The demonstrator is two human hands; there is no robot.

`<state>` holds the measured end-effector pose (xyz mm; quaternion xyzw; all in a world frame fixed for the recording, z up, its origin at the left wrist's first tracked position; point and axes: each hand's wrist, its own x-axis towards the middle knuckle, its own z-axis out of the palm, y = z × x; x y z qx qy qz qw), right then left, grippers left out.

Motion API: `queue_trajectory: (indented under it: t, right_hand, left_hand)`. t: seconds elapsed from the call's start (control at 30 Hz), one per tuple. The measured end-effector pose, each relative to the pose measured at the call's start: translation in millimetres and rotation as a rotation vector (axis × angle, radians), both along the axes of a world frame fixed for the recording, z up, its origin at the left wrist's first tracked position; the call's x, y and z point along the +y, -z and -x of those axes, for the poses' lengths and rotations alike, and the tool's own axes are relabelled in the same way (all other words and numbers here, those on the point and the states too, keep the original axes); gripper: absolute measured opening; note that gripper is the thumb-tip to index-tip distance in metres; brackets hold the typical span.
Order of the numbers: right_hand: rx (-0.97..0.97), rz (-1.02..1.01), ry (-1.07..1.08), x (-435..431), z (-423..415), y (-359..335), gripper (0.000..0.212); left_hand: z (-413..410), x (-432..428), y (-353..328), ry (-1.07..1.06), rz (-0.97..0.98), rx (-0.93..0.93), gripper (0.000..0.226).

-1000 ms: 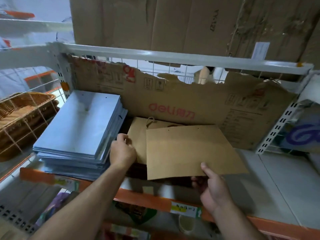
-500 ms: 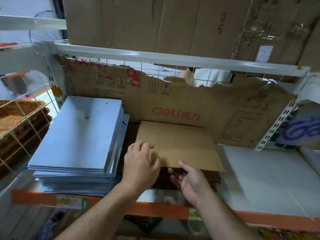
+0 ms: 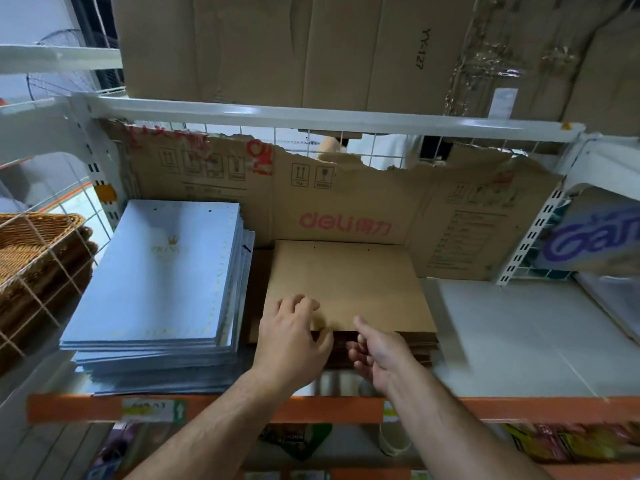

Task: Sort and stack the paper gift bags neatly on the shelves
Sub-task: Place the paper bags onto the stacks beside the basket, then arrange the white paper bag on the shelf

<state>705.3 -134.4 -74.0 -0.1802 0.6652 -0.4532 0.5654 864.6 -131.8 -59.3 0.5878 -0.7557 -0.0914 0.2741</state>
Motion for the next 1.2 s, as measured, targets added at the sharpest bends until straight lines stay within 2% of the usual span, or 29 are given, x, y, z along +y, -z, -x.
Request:
queue_trajectory:
  t: [0.1, 0.2, 0.23, 0.33, 0.4, 0.53, 0.67, 0.8, 0.97, 1.2]
  right_hand:
    - [0.059, 0.005, -0.055, 6, 4, 2, 0.031]
    - [0.198, 0.033, -0.162, 17, 12, 2, 0.019]
    - [0.322, 0.049, -0.198, 21, 17, 3, 0.016]
    - [0.93, 0.062, -0.39, 39, 37, 8, 0.014]
    - [1.116, 0.064, -0.531, 54, 49, 11, 0.019]
    - [1.144, 0.12, -0.567, 82, 79, 21, 0.034]
    - [1.236, 0.175, -0.534, 107, 117, 25, 0.034]
    - [1.222, 0.212, -0.489, 133, 163, 27, 0.033]
    - [1.185, 0.237, -0.463, 175, 242, 30, 0.036]
    - [1.246, 0.172, -0.411, 244, 381, 30, 0.035]
  left_hand:
    - [5, 1, -2, 0.011, 0.014, -0.022, 0.045]
    - [10, 3, 1, 0.045, -0.002, -0.085, 0.043]
    - [14, 3, 3, 0.065, -0.033, -0.104, 0.043]
    - [25, 4, 14, 0.114, -0.103, -0.208, 0.047]
    - [31, 5, 21, 0.127, -0.127, -0.269, 0.051]
    - [35, 4, 29, 0.1, -0.14, -0.293, 0.05]
    - [45, 3, 23, 0.052, -0.153, -0.281, 0.048]
    - [77, 14, 12, -0.03, -0.147, -0.292, 0.05]
    - [171, 57, 5, 0.053, -0.149, -0.275, 0.056]
    - [323, 120, 13, 0.168, -0.195, -0.233, 0.059]
